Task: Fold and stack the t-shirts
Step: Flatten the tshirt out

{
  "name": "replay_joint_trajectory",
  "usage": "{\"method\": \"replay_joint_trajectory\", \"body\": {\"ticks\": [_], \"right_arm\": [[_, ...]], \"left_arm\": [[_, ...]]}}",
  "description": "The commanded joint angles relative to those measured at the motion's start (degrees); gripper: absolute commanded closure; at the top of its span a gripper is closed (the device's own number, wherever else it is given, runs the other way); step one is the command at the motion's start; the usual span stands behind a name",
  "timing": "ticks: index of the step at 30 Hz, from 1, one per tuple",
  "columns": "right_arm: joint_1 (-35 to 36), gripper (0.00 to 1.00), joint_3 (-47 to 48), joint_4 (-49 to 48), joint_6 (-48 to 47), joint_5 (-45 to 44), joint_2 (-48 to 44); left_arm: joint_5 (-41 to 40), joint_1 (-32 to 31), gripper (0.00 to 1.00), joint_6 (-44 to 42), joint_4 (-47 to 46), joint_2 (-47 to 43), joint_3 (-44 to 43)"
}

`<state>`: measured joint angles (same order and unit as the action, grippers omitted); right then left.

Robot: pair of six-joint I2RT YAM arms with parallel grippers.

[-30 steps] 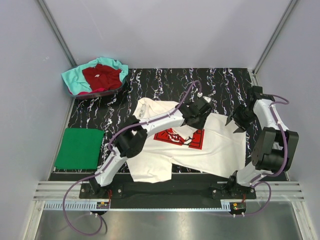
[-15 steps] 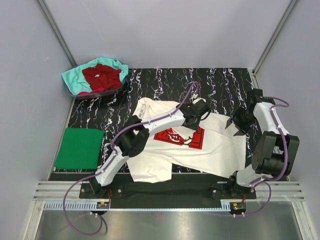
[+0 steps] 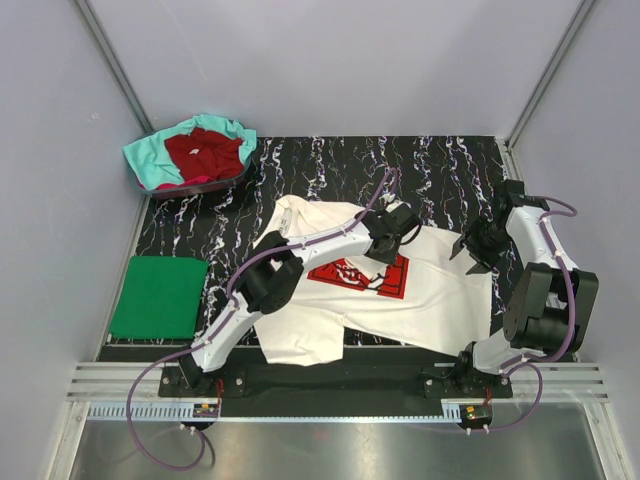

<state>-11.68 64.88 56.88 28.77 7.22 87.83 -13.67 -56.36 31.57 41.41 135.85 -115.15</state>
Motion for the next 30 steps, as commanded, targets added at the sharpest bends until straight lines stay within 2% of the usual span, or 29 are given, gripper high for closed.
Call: {"method": "replay_joint_trajectory", "body": {"ticks": [1,6,10,22,24,30], "right_arm": [[-0.18,0.39,-0.02,-0.19,-0.74,1.48,-2.23],[-0.27,0.40,-0.37,-0.28,-0.74,1.48,-2.23],[-0.27,0.39,-1.07,-0.63,-0.56,1.83,-2.31],[-0.36,0.39,-1.07,-1.16,-0.39,2.27,-1.79],[-0.36,0.40,-0.99,-1.16,-0.39,2.36,-1.61],[-0.36,0.40,-0.72,-0.99,-0.82,2.09,-0.91]], "left_arm": [[0.14,-0.33,0.66,0.68,-0.19,0.73,-1.74],[0.31,-0.51,0.66,0.60,0.34,1.17,-2.44],[0.31,-0.86,0.60,0.33,0.43,0.91,-2.62],[0.31,-1.03,0.63,0.95,0.78,0.20,-1.13],[-0.04,-1.03,0.69,0.33,0.69,0.38,-1.74],[-1.27,-1.03,0.80,-0.55,1.75,0.47,-4.81]]}}
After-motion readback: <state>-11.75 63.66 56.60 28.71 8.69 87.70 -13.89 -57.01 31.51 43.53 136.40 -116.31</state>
